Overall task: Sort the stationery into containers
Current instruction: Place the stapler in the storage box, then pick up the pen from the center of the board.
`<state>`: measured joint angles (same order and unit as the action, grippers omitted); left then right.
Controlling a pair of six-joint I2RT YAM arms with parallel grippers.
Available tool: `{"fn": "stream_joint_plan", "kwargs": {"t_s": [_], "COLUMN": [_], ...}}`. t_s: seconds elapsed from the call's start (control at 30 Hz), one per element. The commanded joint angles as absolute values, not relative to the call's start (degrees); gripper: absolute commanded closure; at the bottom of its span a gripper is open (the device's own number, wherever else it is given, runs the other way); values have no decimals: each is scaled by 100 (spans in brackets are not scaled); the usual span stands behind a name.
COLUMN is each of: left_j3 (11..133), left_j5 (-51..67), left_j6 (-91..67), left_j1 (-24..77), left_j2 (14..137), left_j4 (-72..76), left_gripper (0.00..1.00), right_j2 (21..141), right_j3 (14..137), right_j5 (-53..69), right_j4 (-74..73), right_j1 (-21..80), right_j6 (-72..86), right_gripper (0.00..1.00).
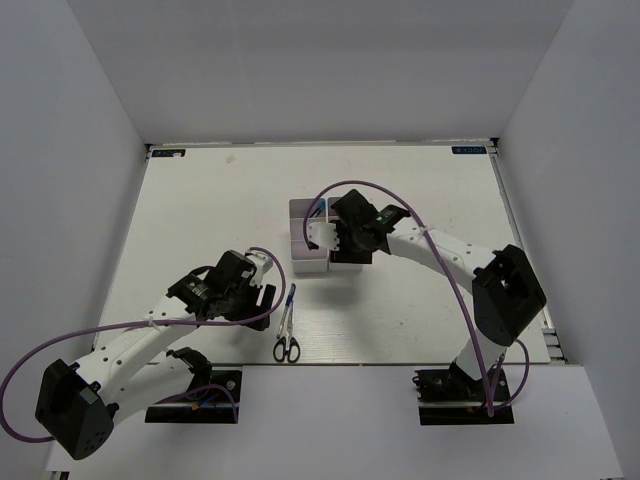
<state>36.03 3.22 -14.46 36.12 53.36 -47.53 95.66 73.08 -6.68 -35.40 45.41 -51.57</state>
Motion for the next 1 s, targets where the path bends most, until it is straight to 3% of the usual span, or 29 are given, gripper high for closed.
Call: {"fn": "stream_joint_plan", "kwargs": {"t_s": [0.0,0.1,0.2,0.23,0.27,0.37,0.4,0.43,0.5,0.53,0.57,0.67,0.97], "left_j3": [3577,3577,3560,3560,3577,3691,3744,3796,4007,4051,4174,4219,4544], "left_j5": [431,431,509,710,782,1151,1169,1108,618,467,388,149,-220], "left_j6": [-1415,-1406,-1406,-1406,-1406,-1441,-1520,-1555,-1747,-1827,-1898,-2214,-2355], "left_j1": [3586,3595,3577,3586,3586,3595,3621,3656,3954,4077,4174,4236,4403], "left_j2": [5256,5256,5282,5317,5387,5773,5870,6193,6441,6799,6933,7356,8138], "left_j4": [-4676,-4632,-4623,-4527,-4492,-4333,-4246,-4210,-4166,-4183,-4114,-3755,-3463], "left_gripper": [17,17,21,32,42,73,75,75,66,60,55,46,43], "right_j2": [9484,9431,9291,9238,9194,8860,8555,8447,8157,8104,7938,7544,6821], "right_j3": [7585,7646,7769,7883,7936,7920,7710,7447,7147,7050,6779,6243,5511], "right_j5": [-677,-624,-545,-388,-343,-403,-491,-710,-747,-773,-747,-730,-299], "right_j4": [-3463,-3516,-3708,-3744,-3883,-3781,-3692,-3561,-3445,-3471,-3489,-3411,-3217], "right_j1": [4579,4605,4623,4614,4614,4527,4500,4474,4386,4334,4307,4140,3736], "right_j6": [-5028,-4975,-4817,-4555,-4422,-3360,-3131,-2659,-2164,-2058,-1944,-1837,-1732], "right_gripper": [41,41,52,63,100,100,100,100,97,88,85,84,79]}}
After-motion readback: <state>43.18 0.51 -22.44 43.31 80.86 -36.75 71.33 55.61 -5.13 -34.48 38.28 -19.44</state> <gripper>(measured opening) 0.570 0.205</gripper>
